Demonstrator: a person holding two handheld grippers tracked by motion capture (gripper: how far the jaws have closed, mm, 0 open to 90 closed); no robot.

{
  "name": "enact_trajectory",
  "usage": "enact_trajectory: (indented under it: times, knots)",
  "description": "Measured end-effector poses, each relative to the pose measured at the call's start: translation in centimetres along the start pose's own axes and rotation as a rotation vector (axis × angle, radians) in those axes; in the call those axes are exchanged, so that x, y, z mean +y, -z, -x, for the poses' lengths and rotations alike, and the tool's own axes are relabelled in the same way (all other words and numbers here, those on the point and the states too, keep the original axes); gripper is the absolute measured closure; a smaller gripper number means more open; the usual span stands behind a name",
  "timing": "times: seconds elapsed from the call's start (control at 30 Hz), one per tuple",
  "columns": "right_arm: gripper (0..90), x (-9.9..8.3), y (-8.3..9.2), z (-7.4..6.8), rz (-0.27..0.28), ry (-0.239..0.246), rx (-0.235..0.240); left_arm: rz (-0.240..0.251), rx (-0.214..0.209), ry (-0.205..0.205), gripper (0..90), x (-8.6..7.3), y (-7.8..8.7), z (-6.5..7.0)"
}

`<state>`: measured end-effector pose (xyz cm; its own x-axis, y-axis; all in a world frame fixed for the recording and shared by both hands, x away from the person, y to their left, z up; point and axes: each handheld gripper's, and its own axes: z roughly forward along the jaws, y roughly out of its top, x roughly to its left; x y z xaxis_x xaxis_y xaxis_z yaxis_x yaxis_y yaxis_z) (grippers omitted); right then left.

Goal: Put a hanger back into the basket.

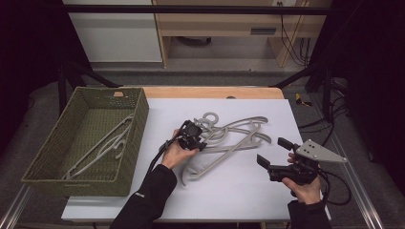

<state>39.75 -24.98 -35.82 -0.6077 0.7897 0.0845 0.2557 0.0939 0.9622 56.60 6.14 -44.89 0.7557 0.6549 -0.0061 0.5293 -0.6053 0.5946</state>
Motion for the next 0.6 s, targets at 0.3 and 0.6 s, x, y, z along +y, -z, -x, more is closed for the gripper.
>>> enact_trajectory:
  times: [0.3,0.6]
  knots:
    - [5.6,0.07,0.07,-0.03,0.006,0.001,0.0,-0.048,-0.026,0.027,67.2,-0.1,0.2,-0.64]
    - [5.6,0.06,-0.01,-0.08,0.006,0.006,0.0,-0.131,0.055,-0.012,77.8,-0.08,-0.6,-0.3]
